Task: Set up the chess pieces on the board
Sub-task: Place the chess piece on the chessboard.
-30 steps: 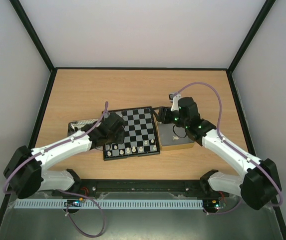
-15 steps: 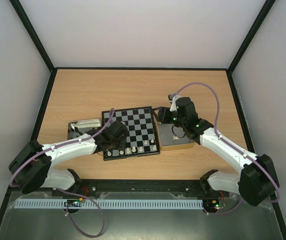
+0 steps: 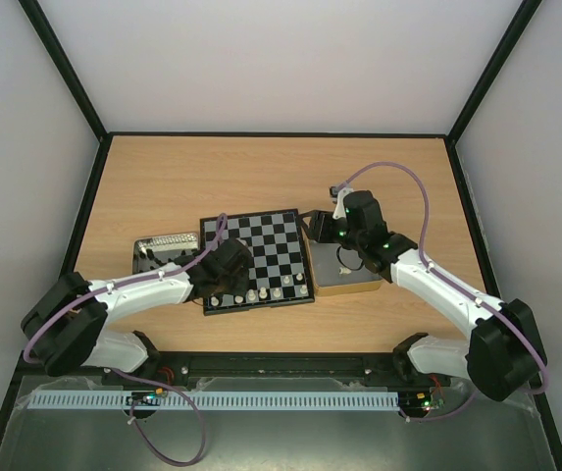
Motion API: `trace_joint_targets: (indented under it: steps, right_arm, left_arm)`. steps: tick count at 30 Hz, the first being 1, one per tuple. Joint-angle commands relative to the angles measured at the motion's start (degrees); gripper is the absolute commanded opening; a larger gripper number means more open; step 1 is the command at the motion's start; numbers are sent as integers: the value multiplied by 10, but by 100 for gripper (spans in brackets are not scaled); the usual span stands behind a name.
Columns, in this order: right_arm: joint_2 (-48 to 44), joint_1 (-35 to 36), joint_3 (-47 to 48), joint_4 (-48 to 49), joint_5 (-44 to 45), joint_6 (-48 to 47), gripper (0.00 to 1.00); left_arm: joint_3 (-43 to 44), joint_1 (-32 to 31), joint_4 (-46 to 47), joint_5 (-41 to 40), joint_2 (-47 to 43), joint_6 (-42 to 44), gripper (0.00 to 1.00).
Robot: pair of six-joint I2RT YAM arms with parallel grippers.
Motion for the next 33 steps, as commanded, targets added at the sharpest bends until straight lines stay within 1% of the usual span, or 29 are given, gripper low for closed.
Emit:
trace_joint_targets:
  steps: [1,5,10,24,28,33]
  right_arm:
    - [2,2,-5,-9,11,4,61]
    - [1,2,-7,-7,13,6,61]
    - [2,2,-9,-6,14,7,61]
    - [2,2,-16,-4,14,9,61]
    - [0,2,-17,-3,15,12,61]
    - [-1,2,-13,-8,26,19,61]
  left_arm:
    - [-10,-4,-4,-1,7,-6,8]
    - [-8,-4,-11,-6,2,-3,10]
    - [-9,-4,-19,-5,-1,-4,5]
    - [-11,-5,-31,7,-15,-2,6]
    - [-7,-5,-36,2,-14,0,10]
    - [8,-4,-32,2,-13,-1,24]
